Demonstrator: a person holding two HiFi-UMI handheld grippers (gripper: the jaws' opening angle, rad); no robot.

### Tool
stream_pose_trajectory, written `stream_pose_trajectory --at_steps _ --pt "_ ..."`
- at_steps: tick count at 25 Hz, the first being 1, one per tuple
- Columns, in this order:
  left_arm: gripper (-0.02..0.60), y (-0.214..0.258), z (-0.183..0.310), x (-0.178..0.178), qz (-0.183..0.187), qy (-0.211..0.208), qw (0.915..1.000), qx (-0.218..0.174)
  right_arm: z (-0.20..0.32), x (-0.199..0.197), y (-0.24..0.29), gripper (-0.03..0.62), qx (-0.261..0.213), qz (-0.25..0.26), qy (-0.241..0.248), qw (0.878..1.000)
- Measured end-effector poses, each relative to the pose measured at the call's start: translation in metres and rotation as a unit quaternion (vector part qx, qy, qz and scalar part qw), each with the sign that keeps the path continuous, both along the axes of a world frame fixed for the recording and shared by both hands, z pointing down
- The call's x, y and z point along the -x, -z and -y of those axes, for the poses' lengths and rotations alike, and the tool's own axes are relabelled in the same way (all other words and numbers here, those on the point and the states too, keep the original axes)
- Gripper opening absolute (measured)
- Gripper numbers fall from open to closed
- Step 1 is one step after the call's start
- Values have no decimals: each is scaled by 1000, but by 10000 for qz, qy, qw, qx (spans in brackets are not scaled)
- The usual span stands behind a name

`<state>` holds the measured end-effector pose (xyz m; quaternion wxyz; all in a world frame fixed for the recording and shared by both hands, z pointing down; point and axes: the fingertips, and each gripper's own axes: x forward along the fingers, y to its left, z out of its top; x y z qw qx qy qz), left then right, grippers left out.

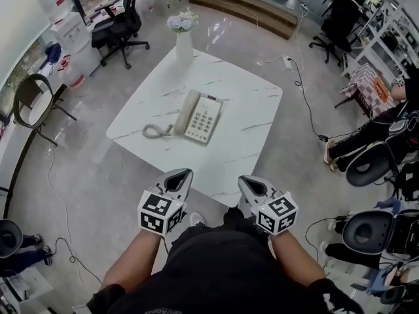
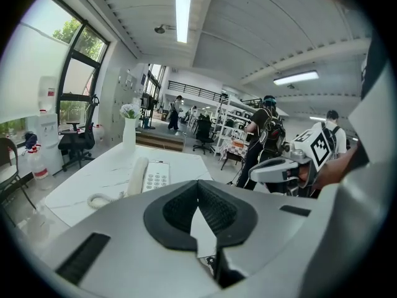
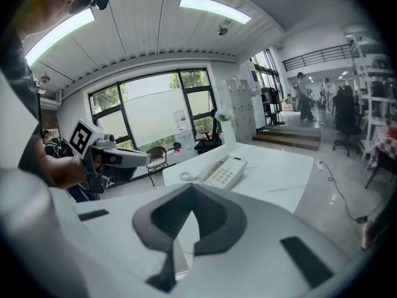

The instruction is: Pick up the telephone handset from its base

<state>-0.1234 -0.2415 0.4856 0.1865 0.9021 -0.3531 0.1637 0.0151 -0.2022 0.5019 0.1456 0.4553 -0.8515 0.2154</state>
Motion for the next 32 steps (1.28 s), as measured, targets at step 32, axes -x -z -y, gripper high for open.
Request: stream_pose_trajectory --at_steps 32 --pt "2 12 47 -42 404 834 9956 -146 69 -38 20 2 -322 381 814 9954"
